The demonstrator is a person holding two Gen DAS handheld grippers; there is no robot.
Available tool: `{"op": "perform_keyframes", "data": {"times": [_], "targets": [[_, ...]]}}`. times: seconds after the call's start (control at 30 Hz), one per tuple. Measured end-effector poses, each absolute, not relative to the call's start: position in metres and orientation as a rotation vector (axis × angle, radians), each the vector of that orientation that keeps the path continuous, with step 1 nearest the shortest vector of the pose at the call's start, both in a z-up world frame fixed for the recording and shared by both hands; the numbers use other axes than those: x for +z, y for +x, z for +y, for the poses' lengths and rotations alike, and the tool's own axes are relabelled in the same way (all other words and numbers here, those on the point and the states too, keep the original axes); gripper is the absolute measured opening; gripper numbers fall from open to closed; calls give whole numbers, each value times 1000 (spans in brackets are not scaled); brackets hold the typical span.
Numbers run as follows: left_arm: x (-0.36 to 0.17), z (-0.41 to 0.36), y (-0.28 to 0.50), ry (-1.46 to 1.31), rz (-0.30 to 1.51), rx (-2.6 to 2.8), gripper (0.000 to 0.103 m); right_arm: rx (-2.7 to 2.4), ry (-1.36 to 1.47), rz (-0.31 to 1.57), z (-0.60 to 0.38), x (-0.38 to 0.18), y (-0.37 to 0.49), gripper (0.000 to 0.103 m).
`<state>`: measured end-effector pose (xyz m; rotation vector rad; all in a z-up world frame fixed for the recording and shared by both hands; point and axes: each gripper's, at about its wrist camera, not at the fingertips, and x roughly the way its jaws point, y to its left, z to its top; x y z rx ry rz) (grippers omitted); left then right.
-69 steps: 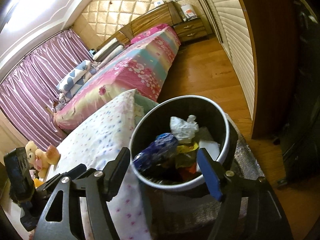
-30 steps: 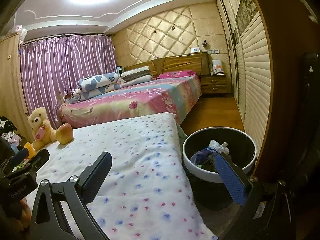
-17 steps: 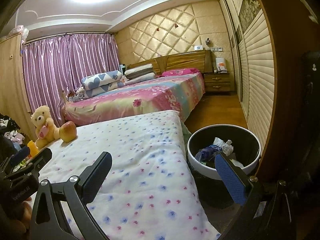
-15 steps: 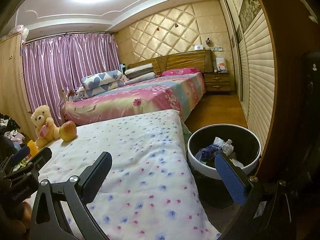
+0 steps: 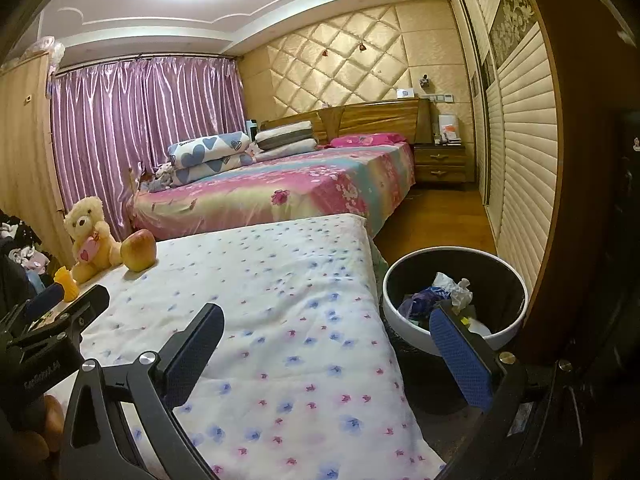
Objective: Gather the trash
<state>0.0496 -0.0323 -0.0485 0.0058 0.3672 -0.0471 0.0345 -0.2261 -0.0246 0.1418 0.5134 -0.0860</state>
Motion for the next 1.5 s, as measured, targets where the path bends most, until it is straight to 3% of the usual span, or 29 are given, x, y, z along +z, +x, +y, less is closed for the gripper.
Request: {"op": "perform_keyframes", "data": {"times": [1.5], "targets": [[-49, -30, 46, 19, 356, -56, 96, -86, 151, 509, -225, -23, 33, 103]]}}
